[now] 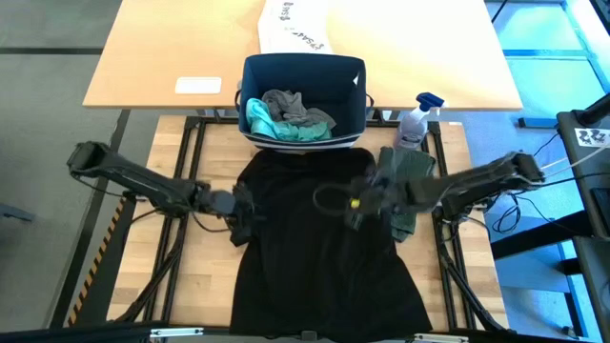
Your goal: Fold Laundry from Bin
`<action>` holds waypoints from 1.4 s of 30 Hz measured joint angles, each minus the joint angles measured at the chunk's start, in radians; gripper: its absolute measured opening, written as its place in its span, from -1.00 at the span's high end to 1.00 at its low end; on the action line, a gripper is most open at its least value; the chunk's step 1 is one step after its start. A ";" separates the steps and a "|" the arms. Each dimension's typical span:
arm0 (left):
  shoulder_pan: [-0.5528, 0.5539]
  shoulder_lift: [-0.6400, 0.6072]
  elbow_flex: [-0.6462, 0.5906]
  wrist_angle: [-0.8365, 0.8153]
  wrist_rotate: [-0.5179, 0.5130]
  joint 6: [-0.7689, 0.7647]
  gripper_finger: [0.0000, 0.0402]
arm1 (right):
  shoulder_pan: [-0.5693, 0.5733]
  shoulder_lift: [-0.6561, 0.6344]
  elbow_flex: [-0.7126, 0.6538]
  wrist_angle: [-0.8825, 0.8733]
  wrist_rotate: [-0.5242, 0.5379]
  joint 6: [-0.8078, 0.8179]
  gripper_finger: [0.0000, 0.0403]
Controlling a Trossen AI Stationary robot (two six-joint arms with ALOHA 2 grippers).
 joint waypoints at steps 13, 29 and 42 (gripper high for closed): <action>0.013 0.212 -0.095 -0.190 -0.109 -0.215 0.35 | 0.026 0.333 -0.209 0.251 -0.071 0.008 0.06; 0.032 0.041 0.016 -0.752 0.025 -0.365 0.35 | -0.089 0.523 -0.209 1.100 -0.262 -0.143 0.06; -0.095 -0.005 0.115 -0.557 -0.313 -0.243 0.35 | -0.088 0.058 -0.204 0.419 -0.176 -0.179 0.06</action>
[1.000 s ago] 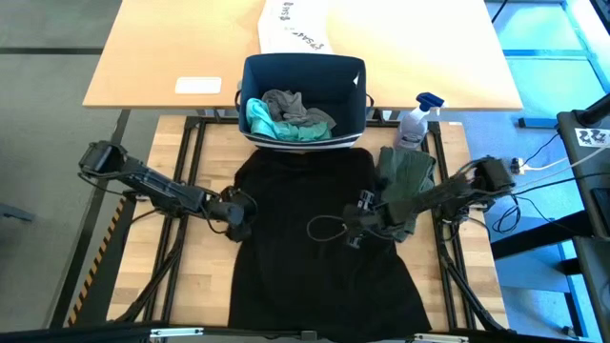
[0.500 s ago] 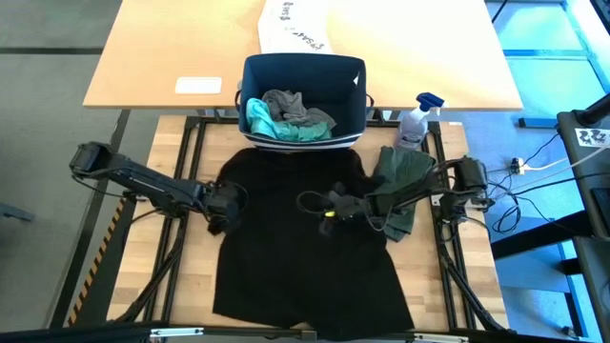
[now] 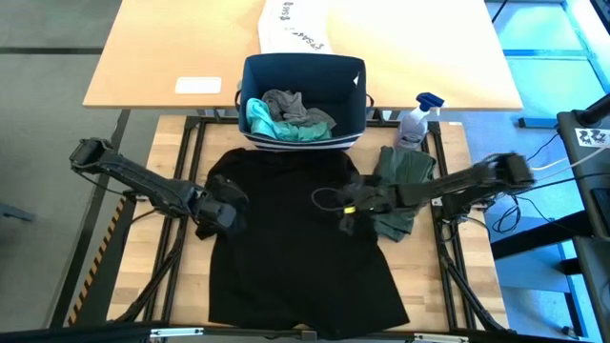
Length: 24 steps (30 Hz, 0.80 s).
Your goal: Fold Laundry from Bin
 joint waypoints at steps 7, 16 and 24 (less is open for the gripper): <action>0.001 0.070 -0.175 0.399 0.094 0.071 0.35 | -0.002 -0.151 0.000 -0.531 0.297 0.141 0.06; 0.001 0.169 -0.220 0.486 0.050 0.032 0.35 | -0.055 -0.147 -0.001 -0.685 0.581 0.415 0.06; -0.007 0.191 -0.220 0.501 0.111 0.031 0.35 | -0.252 -0.059 -0.051 -0.573 0.184 0.303 0.06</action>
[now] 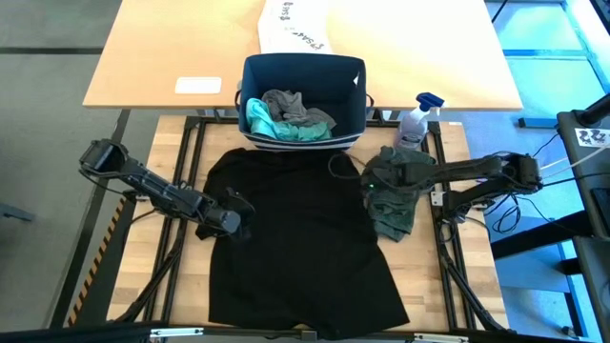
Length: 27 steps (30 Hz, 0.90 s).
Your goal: Fold Laundry from Bin
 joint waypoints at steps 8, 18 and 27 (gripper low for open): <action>-0.013 0.000 0.000 0.003 -0.035 -0.001 0.35 | 0.192 0.006 0.005 0.374 -0.507 -0.191 0.06; -0.012 0.000 0.001 0.004 -0.057 0.000 0.35 | 0.167 -0.039 0.155 -0.107 0.117 -0.179 0.06; -0.012 0.000 0.002 0.004 -0.061 0.037 0.35 | -0.100 -0.001 0.027 0.090 -0.296 -0.279 0.06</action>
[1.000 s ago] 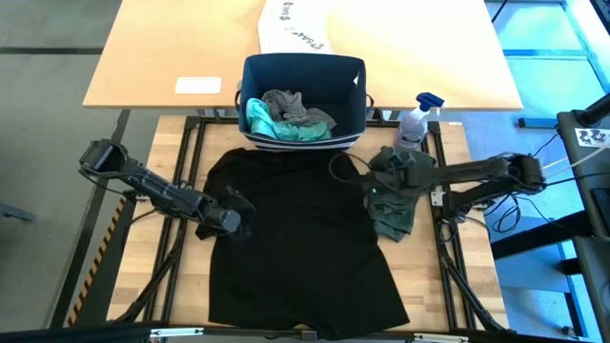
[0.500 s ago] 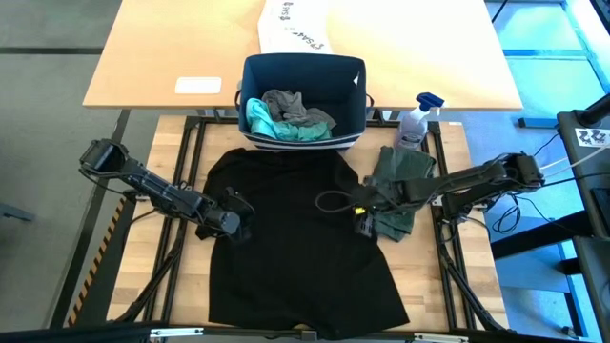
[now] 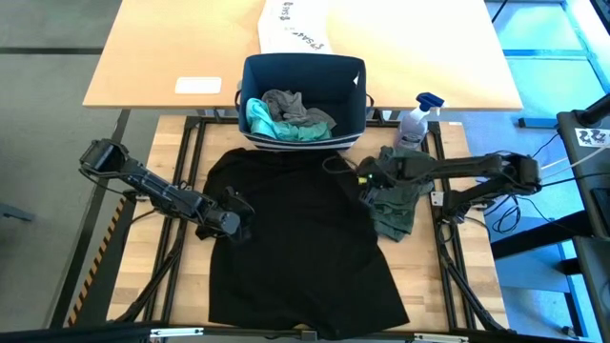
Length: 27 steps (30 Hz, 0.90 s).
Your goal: Fold Laundry from Bin
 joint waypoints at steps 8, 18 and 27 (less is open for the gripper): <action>0.000 0.000 0.000 0.003 -0.001 0.008 0.35 | -0.123 0.013 -0.106 0.277 -0.114 -0.028 0.06; 0.001 0.000 0.000 0.007 -0.027 0.009 0.35 | -0.141 0.055 -0.150 0.393 -0.138 -0.089 0.49; 0.001 0.000 0.000 0.008 -0.026 0.009 0.35 | -0.131 0.057 -0.142 0.363 -0.022 -0.161 0.96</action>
